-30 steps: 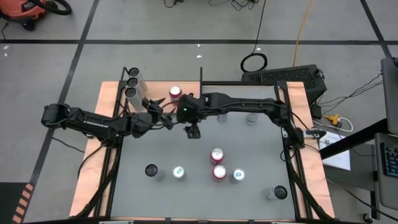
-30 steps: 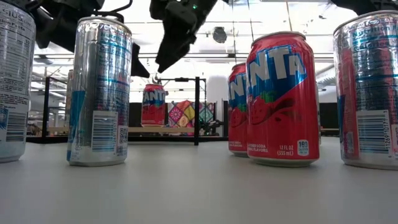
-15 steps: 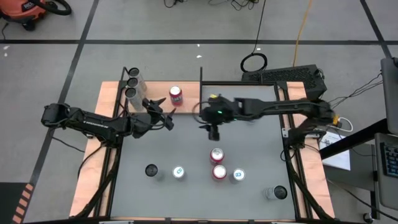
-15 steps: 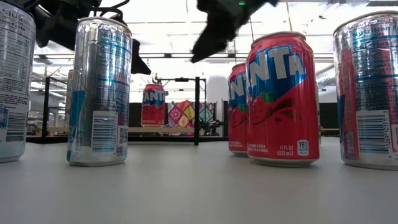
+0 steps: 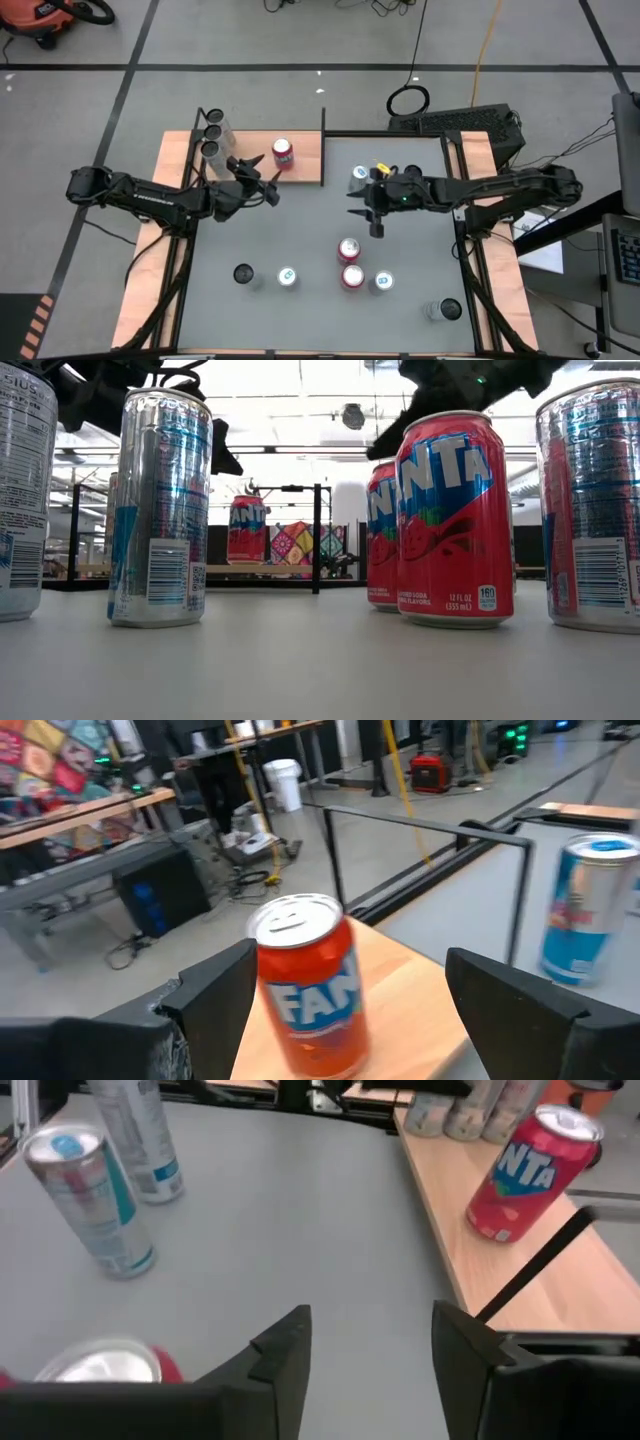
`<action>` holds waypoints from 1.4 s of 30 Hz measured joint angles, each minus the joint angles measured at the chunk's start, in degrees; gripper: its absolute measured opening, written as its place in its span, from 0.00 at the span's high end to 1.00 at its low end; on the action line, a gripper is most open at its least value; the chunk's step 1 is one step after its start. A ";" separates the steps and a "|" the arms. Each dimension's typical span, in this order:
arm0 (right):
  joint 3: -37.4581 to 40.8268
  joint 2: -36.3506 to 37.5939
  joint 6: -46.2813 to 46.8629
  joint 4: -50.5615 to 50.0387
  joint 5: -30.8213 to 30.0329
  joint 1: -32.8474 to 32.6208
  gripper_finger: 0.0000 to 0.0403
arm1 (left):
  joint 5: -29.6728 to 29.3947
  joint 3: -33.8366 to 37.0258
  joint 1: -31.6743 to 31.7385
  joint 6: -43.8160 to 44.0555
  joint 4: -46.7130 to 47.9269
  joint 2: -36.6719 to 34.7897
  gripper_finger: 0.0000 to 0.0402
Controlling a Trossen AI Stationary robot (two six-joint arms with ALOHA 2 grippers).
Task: Place canned beverage on shelf
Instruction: Put the top red soda can on the shelf
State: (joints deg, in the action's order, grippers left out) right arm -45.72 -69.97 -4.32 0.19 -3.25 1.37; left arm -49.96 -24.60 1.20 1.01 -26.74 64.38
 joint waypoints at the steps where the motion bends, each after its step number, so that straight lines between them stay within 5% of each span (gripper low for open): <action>1: 0.48 0.35 0.00 -0.16 -0.12 -0.20 0.65 | -0.38 0.00 0.31 -0.23 0.00 0.00 0.19; 11: 0.68 1.13 -0.57 -0.35 -1.51 -2.34 0.65 | 9.15 -0.04 7.56 1.65 -4.78 4.39 0.13; 17: 0.68 1.11 0.06 -1.56 -1.46 -3.34 0.65 | 6.61 -0.04 10.29 1.67 -6.93 9.23 0.01; 24: 0.68 1.09 0.66 -2.63 -1.36 -4.01 0.65 | 7.97 -0.19 12.26 1.77 -13.39 14.08 0.01; 42: 0.68 1.09 0.65 -2.65 -1.22 -4.12 0.65 | 11.42 -6.95 18.39 7.61 -13.00 23.11 0.02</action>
State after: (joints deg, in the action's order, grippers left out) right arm -45.04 -68.88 -3.67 -2.46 -4.47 -2.74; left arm -38.54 -31.55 19.60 8.62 -39.75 87.49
